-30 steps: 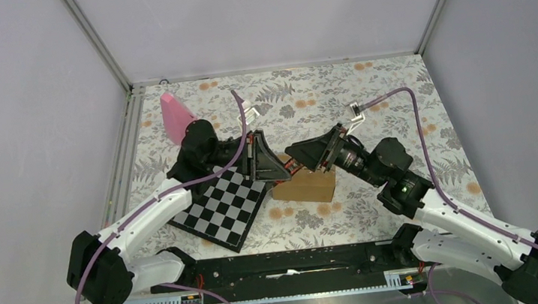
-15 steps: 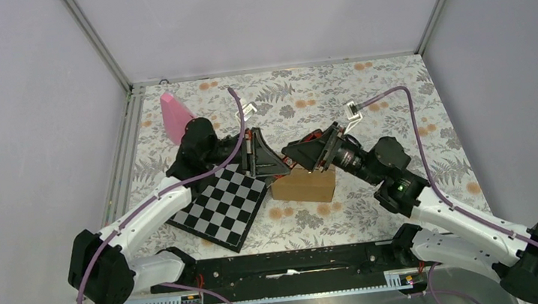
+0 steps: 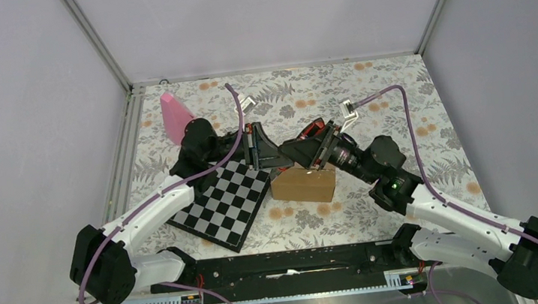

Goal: Unpack the express box
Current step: Adjust the knife.

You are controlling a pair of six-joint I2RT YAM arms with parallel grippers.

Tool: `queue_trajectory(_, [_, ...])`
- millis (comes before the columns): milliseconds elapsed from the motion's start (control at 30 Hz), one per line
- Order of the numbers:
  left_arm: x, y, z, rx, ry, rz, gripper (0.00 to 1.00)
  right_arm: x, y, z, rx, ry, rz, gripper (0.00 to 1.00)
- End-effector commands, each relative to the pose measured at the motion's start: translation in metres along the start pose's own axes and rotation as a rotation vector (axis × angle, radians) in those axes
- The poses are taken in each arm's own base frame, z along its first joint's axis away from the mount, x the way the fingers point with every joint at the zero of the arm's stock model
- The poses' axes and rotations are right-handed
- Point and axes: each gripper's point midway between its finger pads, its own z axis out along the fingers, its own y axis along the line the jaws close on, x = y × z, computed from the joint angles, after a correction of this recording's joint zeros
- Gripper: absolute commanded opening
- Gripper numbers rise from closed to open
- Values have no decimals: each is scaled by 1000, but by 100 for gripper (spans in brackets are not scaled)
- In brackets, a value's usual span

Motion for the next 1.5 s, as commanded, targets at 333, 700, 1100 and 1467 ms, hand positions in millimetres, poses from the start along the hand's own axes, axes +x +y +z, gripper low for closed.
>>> queue_trajectory(333, [7,-11,-3,19,67,83,0,-35,32,-6,-32,-95,-116,61])
queue_trajectory(700, [9,-9,-2,1,83,100,0,-31,33,-2,-42,-70,-114,2])
queue_trajectory(1100, [5,34,-30,-344,16,16,79,-73,-38,-22,437,-119,-457,0])
queue_trajectory(1467, [71,95,-64,-686,121,-195,61,-119,-113,-56,904,-187,-861,0])
